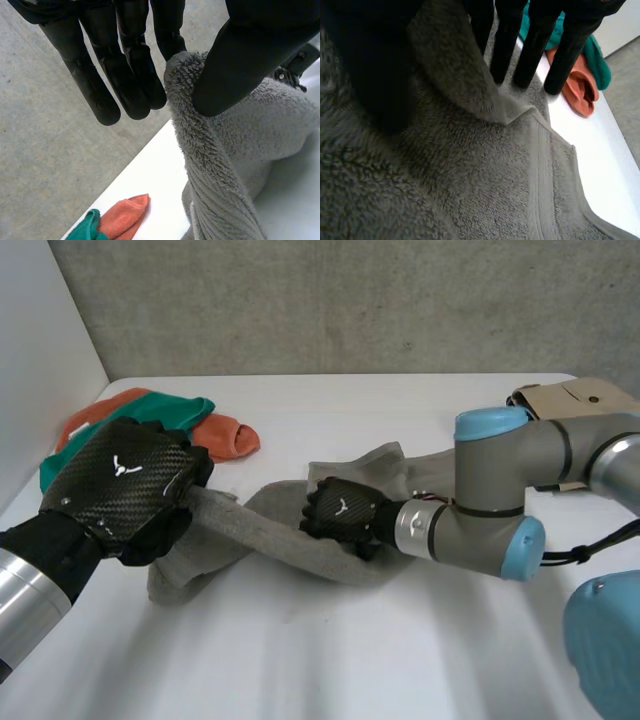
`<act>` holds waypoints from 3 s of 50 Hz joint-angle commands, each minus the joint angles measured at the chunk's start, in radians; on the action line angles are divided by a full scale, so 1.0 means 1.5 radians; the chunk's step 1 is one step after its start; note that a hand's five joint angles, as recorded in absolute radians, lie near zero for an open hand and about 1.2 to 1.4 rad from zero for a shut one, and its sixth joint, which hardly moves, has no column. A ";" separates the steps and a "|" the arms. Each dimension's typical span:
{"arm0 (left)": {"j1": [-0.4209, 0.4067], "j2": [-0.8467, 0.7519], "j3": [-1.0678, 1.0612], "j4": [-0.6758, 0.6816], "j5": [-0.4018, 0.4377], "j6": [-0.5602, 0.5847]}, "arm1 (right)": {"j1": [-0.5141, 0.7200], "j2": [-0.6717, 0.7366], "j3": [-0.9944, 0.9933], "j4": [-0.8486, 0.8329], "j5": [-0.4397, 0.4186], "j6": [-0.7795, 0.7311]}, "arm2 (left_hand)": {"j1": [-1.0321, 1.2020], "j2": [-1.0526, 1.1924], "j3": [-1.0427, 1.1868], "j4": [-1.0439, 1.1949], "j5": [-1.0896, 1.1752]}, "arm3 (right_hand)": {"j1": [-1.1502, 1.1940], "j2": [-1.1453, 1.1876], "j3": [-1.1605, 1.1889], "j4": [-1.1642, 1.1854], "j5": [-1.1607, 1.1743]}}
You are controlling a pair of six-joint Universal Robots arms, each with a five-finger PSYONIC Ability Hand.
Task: Fold the laundry.
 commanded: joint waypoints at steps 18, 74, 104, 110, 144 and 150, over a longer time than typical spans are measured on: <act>0.015 -0.298 0.454 0.285 -0.180 -0.044 | -0.064 -0.350 0.095 -0.619 0.433 0.394 | 0.157 0.133 0.138 0.131 0.161 | 0.483 0.502 0.499 0.499 0.494; 0.020 -0.309 0.079 0.184 -0.052 -0.028 | -0.216 -0.340 0.455 -0.197 0.331 0.579 | 0.157 0.133 0.138 0.131 0.161 | -0.157 -0.138 -0.142 -0.142 -0.146; 0.055 -0.232 0.143 0.094 -0.070 -0.082 | -0.201 -0.271 0.388 -0.294 0.360 0.508 | 0.157 0.133 0.138 0.131 0.161 | 0.483 0.502 0.499 0.499 0.494; 0.107 -0.144 0.156 -0.073 -0.024 -0.058 | -0.246 -0.462 0.435 -0.152 0.326 0.283 | 0.157 0.133 0.138 0.131 0.161 | 0.483 0.502 0.499 0.499 0.494; 0.007 -0.465 0.562 -0.027 -0.115 0.239 | -0.155 -0.349 0.160 -0.179 0.483 0.167 | 0.157 0.133 0.138 0.131 0.161 | 0.483 0.502 0.499 0.499 0.494; 0.002 -0.452 0.641 0.227 -0.130 0.107 | -0.150 -0.388 0.118 -0.494 0.482 0.328 | 0.157 0.133 0.138 0.131 0.161 | 0.483 0.502 0.499 0.499 0.494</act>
